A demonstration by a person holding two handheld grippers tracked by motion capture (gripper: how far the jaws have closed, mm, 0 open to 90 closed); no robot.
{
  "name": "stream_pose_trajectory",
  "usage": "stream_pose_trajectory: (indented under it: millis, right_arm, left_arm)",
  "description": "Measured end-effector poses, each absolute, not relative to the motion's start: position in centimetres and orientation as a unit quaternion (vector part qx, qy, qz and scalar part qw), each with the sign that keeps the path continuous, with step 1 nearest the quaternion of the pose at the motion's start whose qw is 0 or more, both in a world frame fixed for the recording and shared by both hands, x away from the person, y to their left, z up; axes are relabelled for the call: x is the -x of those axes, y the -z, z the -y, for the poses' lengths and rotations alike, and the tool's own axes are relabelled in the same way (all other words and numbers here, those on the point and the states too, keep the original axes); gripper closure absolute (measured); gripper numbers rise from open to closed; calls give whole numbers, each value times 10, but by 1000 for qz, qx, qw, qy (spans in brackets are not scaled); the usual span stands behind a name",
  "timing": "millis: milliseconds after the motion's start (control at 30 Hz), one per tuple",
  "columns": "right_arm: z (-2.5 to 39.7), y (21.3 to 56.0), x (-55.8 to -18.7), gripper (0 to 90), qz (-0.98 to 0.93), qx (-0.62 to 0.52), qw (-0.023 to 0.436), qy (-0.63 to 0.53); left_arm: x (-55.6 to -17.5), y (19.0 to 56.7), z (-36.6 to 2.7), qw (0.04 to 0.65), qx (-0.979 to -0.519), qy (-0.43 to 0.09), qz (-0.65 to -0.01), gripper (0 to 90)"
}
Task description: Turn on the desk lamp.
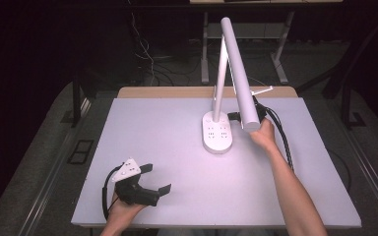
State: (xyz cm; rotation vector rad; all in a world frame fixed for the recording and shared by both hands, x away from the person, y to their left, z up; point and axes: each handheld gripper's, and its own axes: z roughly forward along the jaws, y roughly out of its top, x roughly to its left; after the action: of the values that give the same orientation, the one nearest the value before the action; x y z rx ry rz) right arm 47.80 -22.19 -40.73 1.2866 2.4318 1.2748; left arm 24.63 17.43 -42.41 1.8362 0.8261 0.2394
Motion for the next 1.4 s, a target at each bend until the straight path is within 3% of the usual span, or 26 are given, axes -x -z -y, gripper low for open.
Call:
stream_pose_trajectory:
  millis: [567,733,867,900,933,1000,1033,1100,1133,1167,1200,1233,1267,1400]
  right_arm:
    - [243,383,-441,878,-800,-406,62,-437]
    - [249,376,-430,760,-796,-408,59,-443]
    - [255,372,-419,585,-786,-417,52,-454]
    - [255,372,-419,585,-786,-417,52,-454]
    - [256,371,-415,508,-783,-419,53,-456]
    - [256,370,-412,468,-782,-420,53,-457]
    - [257,369,-408,366,-780,-423,52,-458]
    - [258,368,-405,316,-779,-425,49,-458]
    - [258,367,-400,192,-778,-431,48,-455]
    - [258,367,-400,192,-778,-431,48,-455]
    - [258,365,-392,108,-778,-431,59,-453]
    - [258,365,-392,108,-778,-431,59,-453]
    - [259,364,-385,13,-780,-428,64,-453]
    - [261,364,-373,4,-777,-424,68,-460]
  left_arm:
    - [-246,424,-172,526,-772,-99,-344,0]
    - [-246,424,-172,524,-772,-99,-347,0]
    - [-246,424,-172,524,-772,-100,-346,0]
    - [-246,424,-172,524,-772,-100,-346,0]
    - [-246,425,-172,525,-771,-99,-347,0]
    - [-246,425,-171,524,-773,-99,-345,0]
    - [-246,425,-170,525,-772,-99,-345,0]
    - [-246,425,-170,525,-773,-100,-344,0]
    - [-245,425,-170,524,-773,-100,-344,0]
    - [-245,425,-170,524,-773,-100,-344,0]
    - [-245,425,-170,524,-773,-100,-344,0]
    - [-245,424,-170,523,-774,-100,-344,0]
    - [-245,424,-170,524,-773,-100,-343,0]
    - [-245,424,-170,524,-773,-100,-343,0]
